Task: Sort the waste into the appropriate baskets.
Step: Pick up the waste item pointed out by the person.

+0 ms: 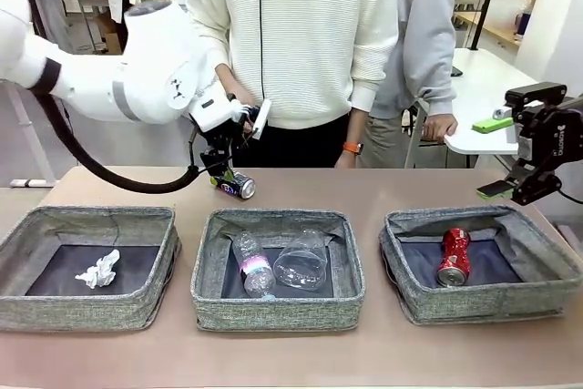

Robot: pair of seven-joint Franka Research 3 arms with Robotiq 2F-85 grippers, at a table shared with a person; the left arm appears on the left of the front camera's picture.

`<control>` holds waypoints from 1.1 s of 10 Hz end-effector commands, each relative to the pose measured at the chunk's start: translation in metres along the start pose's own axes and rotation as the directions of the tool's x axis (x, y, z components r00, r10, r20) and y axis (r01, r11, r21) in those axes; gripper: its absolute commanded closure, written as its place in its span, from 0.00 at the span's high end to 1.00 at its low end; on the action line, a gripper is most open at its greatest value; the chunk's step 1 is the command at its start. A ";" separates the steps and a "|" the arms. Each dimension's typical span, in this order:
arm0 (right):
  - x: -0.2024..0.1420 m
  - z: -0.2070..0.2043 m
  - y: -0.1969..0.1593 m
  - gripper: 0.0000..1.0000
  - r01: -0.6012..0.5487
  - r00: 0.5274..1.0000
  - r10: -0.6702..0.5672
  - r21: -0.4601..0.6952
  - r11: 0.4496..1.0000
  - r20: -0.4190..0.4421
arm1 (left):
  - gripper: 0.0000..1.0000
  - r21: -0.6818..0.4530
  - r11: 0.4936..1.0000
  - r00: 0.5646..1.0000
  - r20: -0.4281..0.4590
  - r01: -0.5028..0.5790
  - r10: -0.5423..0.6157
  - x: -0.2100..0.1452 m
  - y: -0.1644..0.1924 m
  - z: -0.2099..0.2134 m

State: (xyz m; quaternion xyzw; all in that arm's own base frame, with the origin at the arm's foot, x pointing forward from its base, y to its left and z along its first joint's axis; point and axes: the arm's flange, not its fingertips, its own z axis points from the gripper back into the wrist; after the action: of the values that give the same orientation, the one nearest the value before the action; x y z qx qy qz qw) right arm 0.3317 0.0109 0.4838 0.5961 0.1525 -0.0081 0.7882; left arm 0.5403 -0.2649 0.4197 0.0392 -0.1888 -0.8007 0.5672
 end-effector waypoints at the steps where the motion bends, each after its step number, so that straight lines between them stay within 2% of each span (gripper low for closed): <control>1: 0.000 -0.001 0.004 1.00 -0.005 1.000 0.005 0.022 1.000 0.001 | 1.00 -0.066 0.986 0.988 0.010 0.154 -0.154 0.002 0.017 -0.008; 3: 0.000 -0.001 0.004 1.00 -0.005 1.000 0.005 0.022 1.000 0.001 | 1.00 -0.095 0.960 0.964 0.005 0.265 -0.265 0.003 0.022 -0.026; 5: 0.000 -0.001 0.004 1.00 -0.005 1.000 0.005 0.022 1.000 0.001 | 1.00 -0.142 0.944 0.949 -0.059 0.298 -0.309 -0.004 0.033 -0.049; 11: 0.000 -0.001 0.004 1.00 -0.005 1.000 0.005 0.022 1.000 0.001 | 1.00 -0.237 0.927 0.933 -0.146 0.291 -0.330 -0.025 0.062 -0.115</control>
State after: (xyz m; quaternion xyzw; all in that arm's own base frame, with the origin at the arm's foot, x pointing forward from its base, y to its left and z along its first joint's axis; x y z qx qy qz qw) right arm 0.3317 0.0108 0.4838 0.5962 0.1525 -0.0082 0.7882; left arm 0.6261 -0.2860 0.3322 0.0762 -0.0606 -0.8917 0.4420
